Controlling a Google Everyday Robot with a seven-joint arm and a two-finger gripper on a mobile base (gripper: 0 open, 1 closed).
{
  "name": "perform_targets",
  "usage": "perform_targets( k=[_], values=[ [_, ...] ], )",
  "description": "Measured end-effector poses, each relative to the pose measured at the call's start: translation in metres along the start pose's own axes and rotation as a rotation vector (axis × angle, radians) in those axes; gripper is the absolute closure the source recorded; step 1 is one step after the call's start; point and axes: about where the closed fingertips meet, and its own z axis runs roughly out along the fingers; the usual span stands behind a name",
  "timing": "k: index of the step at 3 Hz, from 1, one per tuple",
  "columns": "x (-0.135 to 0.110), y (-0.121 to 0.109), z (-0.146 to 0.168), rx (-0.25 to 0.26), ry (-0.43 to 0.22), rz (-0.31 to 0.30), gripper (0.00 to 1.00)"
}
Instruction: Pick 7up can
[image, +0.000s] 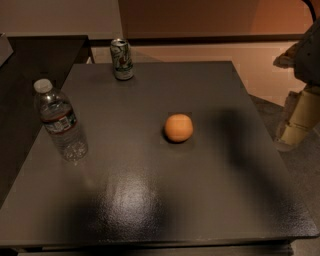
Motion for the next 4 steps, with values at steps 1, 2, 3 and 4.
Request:
perform_targets(
  k=[1,2,3,4],
  values=[
    [0.0,0.0,0.0,0.0,0.0,0.0,0.0],
    [0.0,0.0,0.0,0.0,0.0,0.0,0.0],
    [-0.03,-0.036,0.006,0.037,-0.077,-0.013,0.0],
    [-0.066,-0.075,0.012,0.069,-0.171,-0.022,0.0]
  ],
)
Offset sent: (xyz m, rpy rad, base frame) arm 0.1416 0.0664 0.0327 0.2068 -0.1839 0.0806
